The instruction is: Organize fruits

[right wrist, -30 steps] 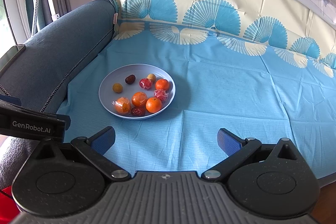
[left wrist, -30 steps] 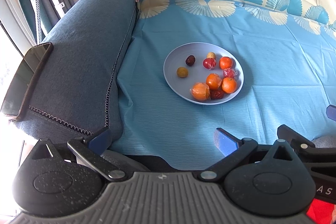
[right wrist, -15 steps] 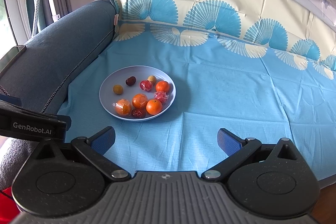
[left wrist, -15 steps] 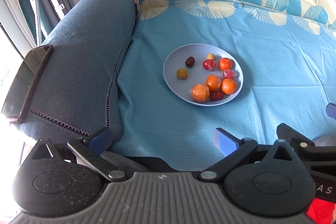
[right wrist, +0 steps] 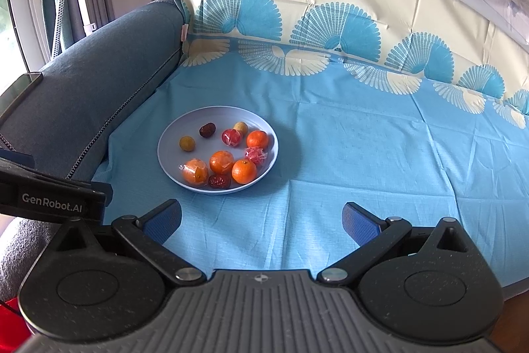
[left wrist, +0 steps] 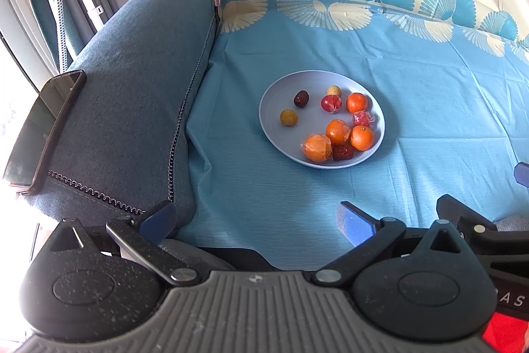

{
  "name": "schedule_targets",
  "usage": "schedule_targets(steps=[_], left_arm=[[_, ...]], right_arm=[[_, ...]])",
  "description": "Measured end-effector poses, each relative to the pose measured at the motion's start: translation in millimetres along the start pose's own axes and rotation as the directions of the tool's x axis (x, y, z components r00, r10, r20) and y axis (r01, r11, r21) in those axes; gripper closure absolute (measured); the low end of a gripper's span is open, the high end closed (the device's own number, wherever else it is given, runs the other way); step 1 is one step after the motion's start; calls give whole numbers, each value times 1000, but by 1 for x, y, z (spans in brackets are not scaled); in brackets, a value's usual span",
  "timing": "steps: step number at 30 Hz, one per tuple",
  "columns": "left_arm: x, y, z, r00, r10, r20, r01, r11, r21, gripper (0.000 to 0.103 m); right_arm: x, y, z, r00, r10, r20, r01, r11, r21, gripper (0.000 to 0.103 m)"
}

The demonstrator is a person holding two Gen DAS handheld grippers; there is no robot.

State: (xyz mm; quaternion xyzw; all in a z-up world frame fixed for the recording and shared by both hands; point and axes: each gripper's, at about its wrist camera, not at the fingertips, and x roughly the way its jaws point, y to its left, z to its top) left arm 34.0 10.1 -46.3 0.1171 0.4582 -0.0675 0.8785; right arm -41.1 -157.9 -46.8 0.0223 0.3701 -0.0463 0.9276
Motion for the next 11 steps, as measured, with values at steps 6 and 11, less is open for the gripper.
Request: schedule_targets(steps=[6,11], left_arm=[[0,0,0,1000,-2,3,2,1000,-1,0],[-1,1,-3,1000,-2,10,2,1000,-1,0]], right_arm=[[0,0,0,1000,0,2,0,1000,1,1],[0,2,-1,1000,3,0,-3,1000,-1,1]])
